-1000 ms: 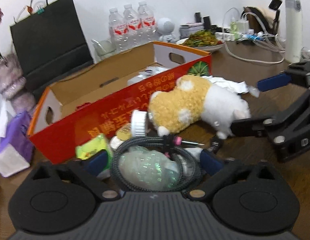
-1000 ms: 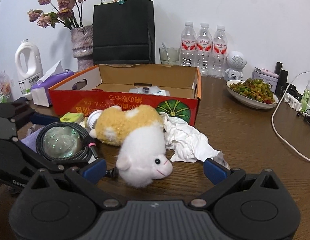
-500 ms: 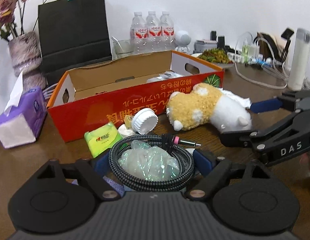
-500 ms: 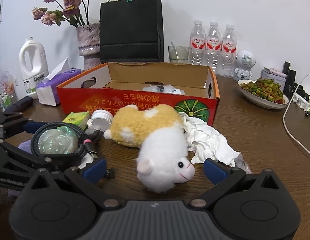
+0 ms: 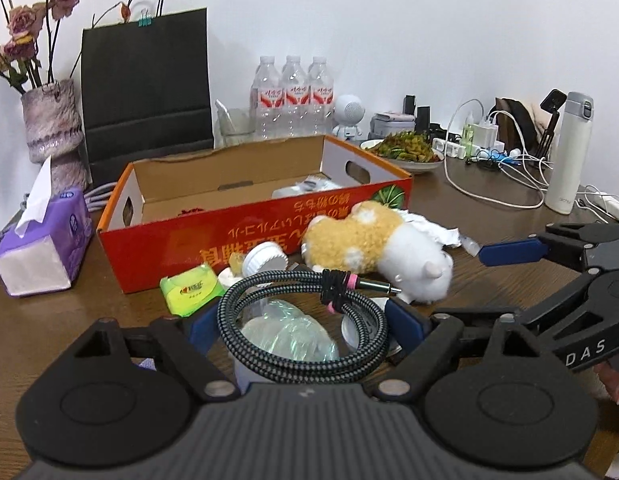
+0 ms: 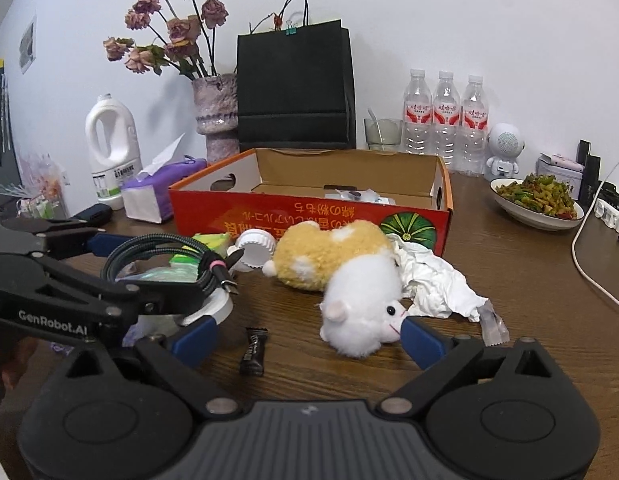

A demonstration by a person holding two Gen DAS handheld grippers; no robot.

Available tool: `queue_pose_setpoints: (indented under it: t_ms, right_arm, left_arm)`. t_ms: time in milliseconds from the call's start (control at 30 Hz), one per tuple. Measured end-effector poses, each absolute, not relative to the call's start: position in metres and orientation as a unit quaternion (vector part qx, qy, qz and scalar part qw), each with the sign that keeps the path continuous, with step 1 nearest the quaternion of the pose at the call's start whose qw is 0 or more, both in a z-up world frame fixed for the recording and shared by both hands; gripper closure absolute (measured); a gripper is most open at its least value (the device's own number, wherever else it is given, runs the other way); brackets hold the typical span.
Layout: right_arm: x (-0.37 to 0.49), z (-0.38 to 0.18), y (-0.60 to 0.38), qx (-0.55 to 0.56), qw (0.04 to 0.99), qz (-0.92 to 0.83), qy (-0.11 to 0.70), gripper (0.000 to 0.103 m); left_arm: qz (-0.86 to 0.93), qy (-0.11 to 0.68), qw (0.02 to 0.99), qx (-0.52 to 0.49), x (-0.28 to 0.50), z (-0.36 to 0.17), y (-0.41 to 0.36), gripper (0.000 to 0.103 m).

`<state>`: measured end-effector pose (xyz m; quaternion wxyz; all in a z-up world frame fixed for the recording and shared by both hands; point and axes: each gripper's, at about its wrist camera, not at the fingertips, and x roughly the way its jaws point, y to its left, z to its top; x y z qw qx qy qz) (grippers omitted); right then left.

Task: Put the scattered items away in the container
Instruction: 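Grasp the black cable coil with the left gripper while the right grasps the white round lid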

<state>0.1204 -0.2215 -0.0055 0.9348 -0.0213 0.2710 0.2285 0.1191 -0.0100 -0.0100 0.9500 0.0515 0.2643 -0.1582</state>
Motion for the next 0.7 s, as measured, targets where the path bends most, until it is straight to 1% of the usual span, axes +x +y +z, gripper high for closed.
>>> queue_pose_setpoints:
  t_ms: [100,133,167,200,233,267,400,533,633,700]
  right_arm:
    - [0.118,-0.006,-0.231,0.007,0.932,0.234,0.276,0.009]
    - [0.118,-0.006,-0.234,0.02,0.93,0.238,0.279,0.011]
    - [0.118,-0.007,-0.237,0.03,0.927,0.243,0.284,0.017]
    - [0.118,-0.008,-0.24,0.039,0.923,0.249,0.29,0.021]
    - [0.118,-0.01,-0.242,0.047,0.919,0.257,0.297,0.028]
    - [0.119,-0.013,-0.243,0.054,0.914,0.264,0.304,0.033]
    - [0.131,-0.026,-0.254,0.122,0.883,0.294,0.344,0.041]
    - [0.138,-0.033,-0.257,0.174,0.863,0.309,0.359,0.055]
    - [0.14,-0.034,-0.254,0.194,0.854,0.316,0.364,0.063]
    - [0.141,-0.034,-0.254,0.202,0.853,0.317,0.363,0.063]
  left_arm:
    - [-0.159,0.266,0.95,0.049,0.115,-0.01,-0.014,0.016]
    - [-0.159,0.268,0.949,0.049,0.113,-0.012,-0.015,0.016]
    - [-0.159,0.27,0.948,0.051,0.111,-0.013,-0.017,0.016]
    - [-0.158,0.272,0.948,0.053,0.109,-0.016,-0.02,0.016]
    - [-0.158,0.273,0.947,0.055,0.107,-0.018,-0.021,0.016]
    - [-0.156,0.273,0.948,0.057,0.105,-0.02,-0.023,0.016]
    - [-0.16,0.272,0.948,0.046,0.102,-0.022,-0.023,0.016]
    - [-0.158,0.272,0.948,0.054,0.1,-0.022,-0.026,0.016]
    - [-0.155,0.27,0.949,0.057,0.1,-0.021,-0.028,0.016]
    - [-0.148,0.268,0.95,0.066,0.1,-0.022,-0.029,0.016]
